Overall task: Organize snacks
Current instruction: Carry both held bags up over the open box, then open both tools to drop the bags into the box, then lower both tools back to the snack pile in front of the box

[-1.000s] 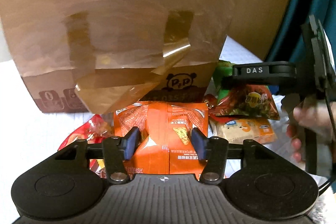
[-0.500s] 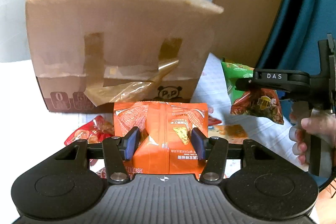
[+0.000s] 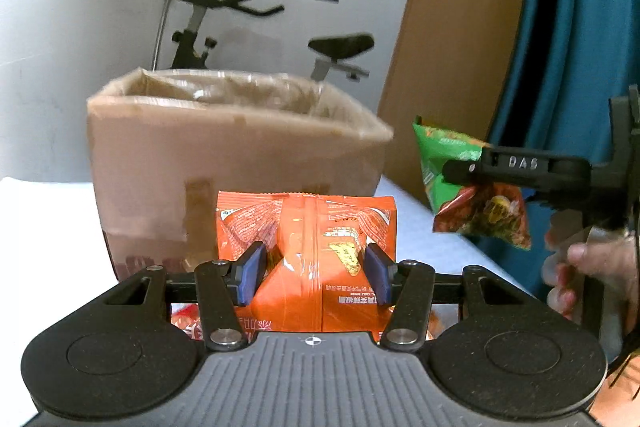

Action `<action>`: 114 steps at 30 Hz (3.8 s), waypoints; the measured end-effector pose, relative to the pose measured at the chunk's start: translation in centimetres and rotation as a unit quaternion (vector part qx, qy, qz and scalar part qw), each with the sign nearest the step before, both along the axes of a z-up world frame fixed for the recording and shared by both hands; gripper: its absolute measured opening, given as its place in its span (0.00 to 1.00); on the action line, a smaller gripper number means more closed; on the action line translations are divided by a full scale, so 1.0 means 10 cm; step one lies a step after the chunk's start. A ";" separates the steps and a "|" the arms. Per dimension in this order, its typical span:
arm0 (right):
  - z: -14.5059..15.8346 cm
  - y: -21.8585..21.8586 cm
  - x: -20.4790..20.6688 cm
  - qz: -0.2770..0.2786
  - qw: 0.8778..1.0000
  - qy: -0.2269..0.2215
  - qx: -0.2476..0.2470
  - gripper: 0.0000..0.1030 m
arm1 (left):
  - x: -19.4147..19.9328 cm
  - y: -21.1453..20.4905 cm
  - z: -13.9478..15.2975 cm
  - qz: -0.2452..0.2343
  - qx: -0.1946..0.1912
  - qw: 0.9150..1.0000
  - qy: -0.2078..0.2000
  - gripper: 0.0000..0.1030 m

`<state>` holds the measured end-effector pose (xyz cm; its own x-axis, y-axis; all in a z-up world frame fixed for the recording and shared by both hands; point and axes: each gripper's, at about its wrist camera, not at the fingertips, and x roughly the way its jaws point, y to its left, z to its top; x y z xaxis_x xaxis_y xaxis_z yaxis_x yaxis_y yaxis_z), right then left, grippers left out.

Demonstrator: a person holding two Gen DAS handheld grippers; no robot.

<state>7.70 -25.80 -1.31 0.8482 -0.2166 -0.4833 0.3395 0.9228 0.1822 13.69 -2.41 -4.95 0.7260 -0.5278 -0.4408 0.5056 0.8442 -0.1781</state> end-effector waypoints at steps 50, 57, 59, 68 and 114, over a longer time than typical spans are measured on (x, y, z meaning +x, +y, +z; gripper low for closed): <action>0.06 0.53 1.80 0.154 0.986 -0.019 -0.064 0.95 | 1.62 0.22 0.73 0.121 0.059 0.991 -0.030 0.78; 0.12 0.58 1.49 0.165 0.984 -0.040 -0.062 0.95 | 1.35 0.34 0.76 0.125 0.058 0.990 -0.032 0.78; 0.13 0.57 1.36 0.166 0.983 -0.050 -0.055 0.95 | 1.26 0.40 0.76 0.128 0.052 0.990 -0.031 0.78; 0.11 0.48 0.76 0.155 0.983 -0.091 -0.038 0.95 | 0.82 0.55 0.59 0.127 0.041 0.990 -0.036 0.77; -1.63 0.14 0.35 0.209 0.958 0.184 -0.067 0.74 | 0.41 0.51 -0.62 0.160 0.040 0.982 0.097 0.75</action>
<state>11.18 -24.42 -17.60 0.6517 0.0225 -0.7582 -0.0456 0.9989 -0.0096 17.80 2.69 -11.16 0.7474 -0.2444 -0.6178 0.1759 0.9695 -0.1708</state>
